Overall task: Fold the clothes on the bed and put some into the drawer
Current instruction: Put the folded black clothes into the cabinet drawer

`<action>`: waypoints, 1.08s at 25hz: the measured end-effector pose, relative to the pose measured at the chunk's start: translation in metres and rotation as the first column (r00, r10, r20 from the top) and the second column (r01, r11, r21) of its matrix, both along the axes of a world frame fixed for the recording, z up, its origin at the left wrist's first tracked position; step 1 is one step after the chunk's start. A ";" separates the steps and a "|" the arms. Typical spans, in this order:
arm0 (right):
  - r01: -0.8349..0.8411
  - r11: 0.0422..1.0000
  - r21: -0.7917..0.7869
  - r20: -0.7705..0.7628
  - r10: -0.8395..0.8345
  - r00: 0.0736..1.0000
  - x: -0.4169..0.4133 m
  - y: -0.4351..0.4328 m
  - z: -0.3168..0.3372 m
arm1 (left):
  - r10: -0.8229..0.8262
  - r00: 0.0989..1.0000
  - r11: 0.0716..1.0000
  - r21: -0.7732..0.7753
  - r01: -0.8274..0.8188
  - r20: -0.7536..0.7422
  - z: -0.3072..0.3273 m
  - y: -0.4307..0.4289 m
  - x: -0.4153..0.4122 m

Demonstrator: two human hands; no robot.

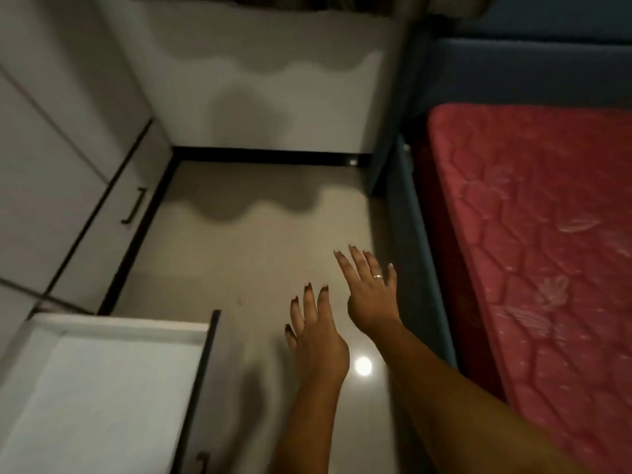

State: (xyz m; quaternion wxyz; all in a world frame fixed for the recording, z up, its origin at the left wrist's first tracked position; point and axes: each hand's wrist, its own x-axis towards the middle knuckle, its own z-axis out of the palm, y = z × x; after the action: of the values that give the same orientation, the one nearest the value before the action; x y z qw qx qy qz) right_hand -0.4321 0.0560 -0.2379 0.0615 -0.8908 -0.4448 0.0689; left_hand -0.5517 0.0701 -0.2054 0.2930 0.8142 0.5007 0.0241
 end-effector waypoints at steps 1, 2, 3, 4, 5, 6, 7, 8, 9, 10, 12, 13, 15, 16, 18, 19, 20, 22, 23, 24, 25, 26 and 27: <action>0.065 0.998 -0.004 0.015 -0.065 0.998 0.049 -0.026 0.005 | -0.049 0.999 0.999 -0.001 0.049 0.021 0.006 -0.019 0.047; 0.129 0.992 0.001 0.035 -0.129 0.991 0.099 -0.052 0.010 | -0.103 0.994 0.995 -0.014 0.104 0.049 0.010 -0.039 0.095; 0.203 0.979 -0.003 0.055 -0.203 0.978 0.143 -0.078 0.017 | -0.159 0.983 0.986 -0.033 0.163 0.090 0.014 -0.059 0.137; 0.286 0.958 0.006 0.067 -0.285 0.956 0.185 -0.106 0.022 | -0.234 0.965 0.970 -0.030 0.240 0.119 0.016 -0.080 0.177; 0.371 0.928 0.003 0.075 -0.371 0.926 0.225 -0.137 0.025 | -0.327 0.936 0.944 -0.002 0.330 0.126 0.016 -0.104 0.215; 0.450 0.893 -0.018 0.066 -0.448 0.891 0.266 -0.174 0.026 | -0.423 0.894 0.906 0.050 0.421 0.148 0.011 -0.133 0.255; 0.485 0.873 -0.043 0.057 -0.482 0.874 0.289 -0.196 0.028 | -0.481 0.861 0.877 0.085 0.473 0.167 0.007 -0.147 0.276; 0.514 0.856 -0.065 0.055 -0.511 0.858 0.311 -0.220 0.027 | -0.539 0.827 0.842 0.113 0.527 0.159 0.003 -0.160 0.297; 0.557 0.827 -0.075 0.065 -0.553 0.831 0.334 -0.253 0.026 | -0.610 0.780 0.792 0.089 0.603 0.141 -0.003 -0.182 0.325; 0.601 0.795 -0.082 0.073 -0.596 0.799 0.354 -0.282 0.024 | -0.663 0.736 0.747 0.064 0.662 0.138 -0.006 -0.201 0.350; 0.680 0.725 -0.107 0.083 -0.675 0.733 0.388 -0.336 0.019 | -0.728 0.668 0.676 -0.002 0.737 0.151 -0.013 -0.235 0.394; 0.720 0.681 -0.134 0.098 -0.714 0.693 0.402 -0.361 0.016 | -0.753 0.640 0.645 -0.018 0.764 0.153 -0.014 -0.250 0.413; 0.810 0.558 -0.178 0.134 -0.802 0.582 0.434 -0.414 0.007 | -0.850 0.506 0.502 -0.068 0.862 0.144 -0.013 -0.282 0.457; 0.844 0.506 -0.176 0.160 -0.832 0.532 0.452 -0.434 0.003 | -0.893 0.433 0.428 -0.069 0.901 0.121 -0.013 -0.291 0.479; 0.899 0.400 -0.180 0.190 -0.882 0.431 0.483 -0.467 -0.006 | -0.945 0.318 0.313 -0.076 0.947 0.079 -0.016 -0.301 0.518; 0.919 0.347 -0.186 0.195 -0.904 0.381 0.498 -0.479 -0.009 | -0.955 0.291 0.287 -0.071 0.955 0.053 -0.018 -0.303 0.536; 0.935 0.292 -0.201 0.193 -0.924 0.330 0.511 -0.490 -0.014 | -0.964 0.265 0.263 -0.062 0.963 0.034 -0.021 -0.306 0.553; 0.940 0.231 -0.252 0.211 -0.935 0.286 0.528 -0.503 -0.023 | -0.974 0.228 0.226 -0.057 0.972 0.021 -0.031 -0.311 0.575; 0.929 0.220 -0.296 0.241 -0.924 0.296 0.533 -0.508 -0.026 | -0.978 0.206 0.204 -0.063 0.977 0.033 -0.035 -0.314 0.582; 0.915 0.210 -0.345 0.274 -0.909 0.313 0.539 -0.515 -0.028 | -0.982 0.184 0.180 -0.074 0.981 0.048 -0.040 -0.320 0.587; 0.904 0.193 -0.381 0.306 -0.897 0.320 0.544 -0.523 -0.030 | -0.985 0.163 0.157 -0.092 0.983 0.061 -0.044 -0.327 0.591; 0.896 0.172 -0.408 0.330 -0.888 0.321 0.547 -0.532 -0.032 | -0.987 0.148 0.140 -0.109 0.984 0.068 -0.046 -0.332 0.592; 0.892 0.160 -0.423 0.346 -0.881 0.322 0.548 -0.541 -0.034 | -0.988 0.138 0.129 -0.115 0.985 0.071 -0.048 -0.336 0.592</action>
State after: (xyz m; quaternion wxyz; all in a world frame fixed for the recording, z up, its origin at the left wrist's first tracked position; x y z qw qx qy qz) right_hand 0.1158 -0.4854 -0.2720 -0.1711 -0.9555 0.1988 0.1353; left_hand 0.0407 -0.2663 -0.2530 0.2847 0.9211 -0.1536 -0.2165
